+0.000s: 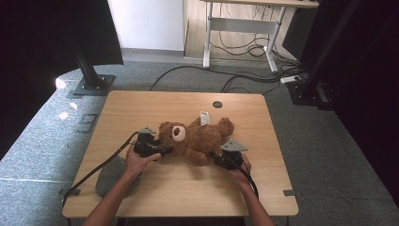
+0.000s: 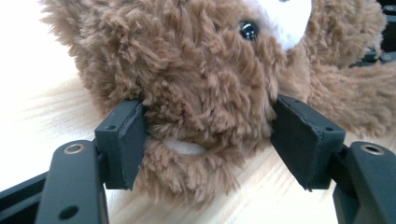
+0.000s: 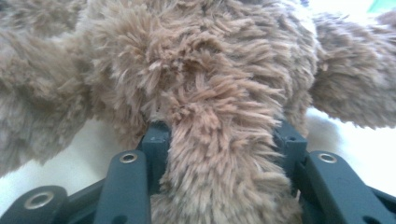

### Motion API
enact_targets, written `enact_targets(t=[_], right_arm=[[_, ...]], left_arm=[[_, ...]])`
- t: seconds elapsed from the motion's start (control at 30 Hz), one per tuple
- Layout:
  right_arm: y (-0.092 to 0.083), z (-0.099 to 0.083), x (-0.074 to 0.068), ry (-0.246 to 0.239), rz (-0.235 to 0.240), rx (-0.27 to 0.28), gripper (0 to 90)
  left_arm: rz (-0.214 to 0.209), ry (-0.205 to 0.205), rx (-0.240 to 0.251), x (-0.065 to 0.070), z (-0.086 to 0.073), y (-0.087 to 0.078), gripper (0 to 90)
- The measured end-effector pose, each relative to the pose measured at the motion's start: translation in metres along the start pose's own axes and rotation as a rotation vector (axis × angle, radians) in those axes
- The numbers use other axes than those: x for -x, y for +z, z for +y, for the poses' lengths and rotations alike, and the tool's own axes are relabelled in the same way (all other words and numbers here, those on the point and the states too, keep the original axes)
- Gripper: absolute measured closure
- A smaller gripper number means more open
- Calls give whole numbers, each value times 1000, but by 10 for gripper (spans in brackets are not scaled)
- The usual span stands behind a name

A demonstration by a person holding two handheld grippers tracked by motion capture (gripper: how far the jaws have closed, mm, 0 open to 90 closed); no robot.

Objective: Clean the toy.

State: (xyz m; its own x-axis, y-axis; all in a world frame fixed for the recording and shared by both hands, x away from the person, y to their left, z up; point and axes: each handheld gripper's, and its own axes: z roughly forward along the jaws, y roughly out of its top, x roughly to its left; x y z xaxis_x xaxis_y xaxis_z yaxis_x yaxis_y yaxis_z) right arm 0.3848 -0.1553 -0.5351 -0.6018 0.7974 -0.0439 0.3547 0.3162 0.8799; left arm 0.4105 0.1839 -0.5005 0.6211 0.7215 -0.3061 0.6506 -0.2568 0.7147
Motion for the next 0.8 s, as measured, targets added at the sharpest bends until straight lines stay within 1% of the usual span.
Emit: enact_targets(t=[0.13, 0.17, 0.2, 0.23, 0.27, 0.3, 0.37, 0.4, 0.53, 0.63, 0.8], right_arm=[[7, 5, 10, 10, -26, 15, 440], [7, 6, 11, 17, -36, 30, 417], [6, 6, 12, 34, -42, 39, 403], [3, 6, 12, 47, -44, 46, 377], [0, 7, 11, 49, -52, 54, 341], [-5, 7, 9, 53, -52, 66, 319], [-16, 7, 7, 66, -36, 114, 308], [-21, 6, 6, 70, -31, 121, 303], [-35, 0, 2, 69, -20, 118, 293], [-45, -7, 0, 78, -9, 119, 293], [-58, -18, -3, 87, 15, 92, 290]], left_arm=[[12, 6, 1, -1, 1, 0, 289], [16, 5, 8, -1, 0, -2, 290], [14, 3, 15, -1, -1, -5, 289], [10, 0, 23, -2, -3, -8, 286], [6, -2, 32, -3, -4, -13, 284], [5, 4, 38, -3, -6, -17, 283], [9, 7, 48, -3, -10, -26, 281], [9, 6, 55, -3, -12, -30, 281], [1, 5, 86, 0, -21, -47, 280], [2, 23, 89, 4, -28, -56, 280], [-10, 35, 94, 11, -40, -68, 279]])
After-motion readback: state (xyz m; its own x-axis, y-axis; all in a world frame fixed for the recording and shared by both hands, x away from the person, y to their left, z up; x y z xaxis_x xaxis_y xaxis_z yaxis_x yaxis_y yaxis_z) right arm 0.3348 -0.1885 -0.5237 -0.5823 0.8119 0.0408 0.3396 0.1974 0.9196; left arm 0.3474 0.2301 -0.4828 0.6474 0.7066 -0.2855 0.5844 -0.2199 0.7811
